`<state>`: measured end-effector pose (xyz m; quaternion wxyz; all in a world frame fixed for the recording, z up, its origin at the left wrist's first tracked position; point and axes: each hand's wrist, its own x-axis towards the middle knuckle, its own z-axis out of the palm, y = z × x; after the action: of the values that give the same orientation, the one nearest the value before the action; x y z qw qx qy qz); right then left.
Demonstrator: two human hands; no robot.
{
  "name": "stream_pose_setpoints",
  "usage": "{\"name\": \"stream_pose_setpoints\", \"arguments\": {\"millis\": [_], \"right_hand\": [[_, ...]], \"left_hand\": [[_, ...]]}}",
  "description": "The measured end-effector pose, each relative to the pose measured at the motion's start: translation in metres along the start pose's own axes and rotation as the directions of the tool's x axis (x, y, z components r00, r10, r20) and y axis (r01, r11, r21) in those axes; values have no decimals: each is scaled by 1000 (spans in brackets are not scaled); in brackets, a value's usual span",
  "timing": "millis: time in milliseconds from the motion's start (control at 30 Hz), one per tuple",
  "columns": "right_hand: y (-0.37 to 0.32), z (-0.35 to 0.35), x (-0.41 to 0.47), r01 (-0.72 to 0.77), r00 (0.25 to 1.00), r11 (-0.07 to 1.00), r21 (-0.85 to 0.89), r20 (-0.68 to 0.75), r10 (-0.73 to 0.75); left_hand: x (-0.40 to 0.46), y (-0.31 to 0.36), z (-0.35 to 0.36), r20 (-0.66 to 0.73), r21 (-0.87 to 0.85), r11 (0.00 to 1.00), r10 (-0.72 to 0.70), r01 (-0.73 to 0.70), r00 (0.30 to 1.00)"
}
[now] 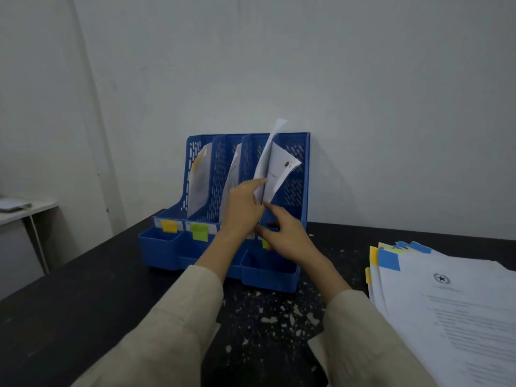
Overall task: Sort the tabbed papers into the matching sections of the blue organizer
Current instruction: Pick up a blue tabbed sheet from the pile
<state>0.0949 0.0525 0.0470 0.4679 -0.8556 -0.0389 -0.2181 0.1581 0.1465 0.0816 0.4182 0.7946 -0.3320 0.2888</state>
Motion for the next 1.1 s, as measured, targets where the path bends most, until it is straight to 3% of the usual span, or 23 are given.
{"name": "stream_pose_setpoints", "arguments": {"millis": [300, 533, 633, 733, 1100], "right_hand": [[2, 0, 1, -17, 1000, 1000, 21, -4, 17], [1, -7, -1, -75, 997, 992, 102, 10, 74], [3, -7, 0, -79, 997, 988, 135, 5, 79], [5, -8, 2, -67, 998, 987, 146, -8, 69], [3, -6, 3, -123, 989, 977, 174, 102, 107]], "left_hand": [[-7, -24, -6, 325, 98, 989, -141, 115, 935], [-13, -29, -4, 31, -130, 990, -42, 46, 999], [-16, -28, 0, 110, -241, 959, -127, 150, 986], [-15, -33, 5, 260, -129, 973, -155, 194, 953], [-17, -35, -1, 446, 166, 965, -259, 205, 857]]}}
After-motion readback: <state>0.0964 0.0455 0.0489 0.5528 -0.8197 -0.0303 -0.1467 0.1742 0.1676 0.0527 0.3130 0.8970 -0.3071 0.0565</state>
